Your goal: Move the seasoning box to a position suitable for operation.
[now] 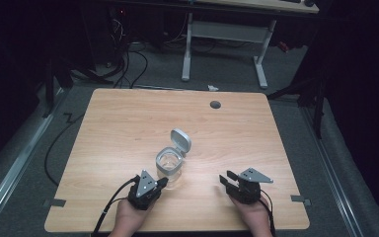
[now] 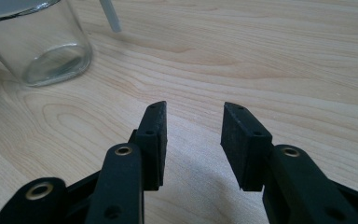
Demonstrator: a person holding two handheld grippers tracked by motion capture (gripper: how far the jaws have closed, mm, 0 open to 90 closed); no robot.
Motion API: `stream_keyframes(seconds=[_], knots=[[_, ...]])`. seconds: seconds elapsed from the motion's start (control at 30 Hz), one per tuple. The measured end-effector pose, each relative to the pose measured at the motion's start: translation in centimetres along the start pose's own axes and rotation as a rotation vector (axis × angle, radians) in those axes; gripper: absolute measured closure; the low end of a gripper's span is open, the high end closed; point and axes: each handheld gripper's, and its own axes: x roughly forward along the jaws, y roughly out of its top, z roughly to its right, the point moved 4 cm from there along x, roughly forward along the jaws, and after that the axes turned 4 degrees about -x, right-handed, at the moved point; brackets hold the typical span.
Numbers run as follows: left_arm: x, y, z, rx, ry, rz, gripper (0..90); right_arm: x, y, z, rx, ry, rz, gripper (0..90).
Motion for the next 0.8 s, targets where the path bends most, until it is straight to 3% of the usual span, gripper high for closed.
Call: stream_keyframes(seconds=[0.17,0.3,0.47,0.6,0.73,0.8], knots=[[-0.4,0.0,-0.1,0.011,-0.007,-0.002,87.1,0.0,-0.1,0.1,0.006,0.003,-0.003,60.6],[-1.0,1.3,-1.6,-0.032,0.028,0.028,85.4,0.0,-0.2,0.2,0.016,0.005,0.000,60.6],[-1.0,2.7,-4.1,-0.077,0.127,0.084,81.1,0.0,-0.2,0.2,0.021,0.009,0.003,60.6],[-0.4,3.3,-5.5,-0.080,0.204,0.119,80.6,-0.1,-0.2,0.2,0.023,-0.005,0.004,60.6],[0.8,3.4,-6.1,-0.077,0.205,0.100,80.6,-0.4,-0.4,0.6,0.045,-0.019,0.006,60.9],[1.3,3.5,-6.2,-0.098,0.205,0.077,84.6,-0.7,-0.5,0.7,0.050,-0.033,0.003,62.3]])
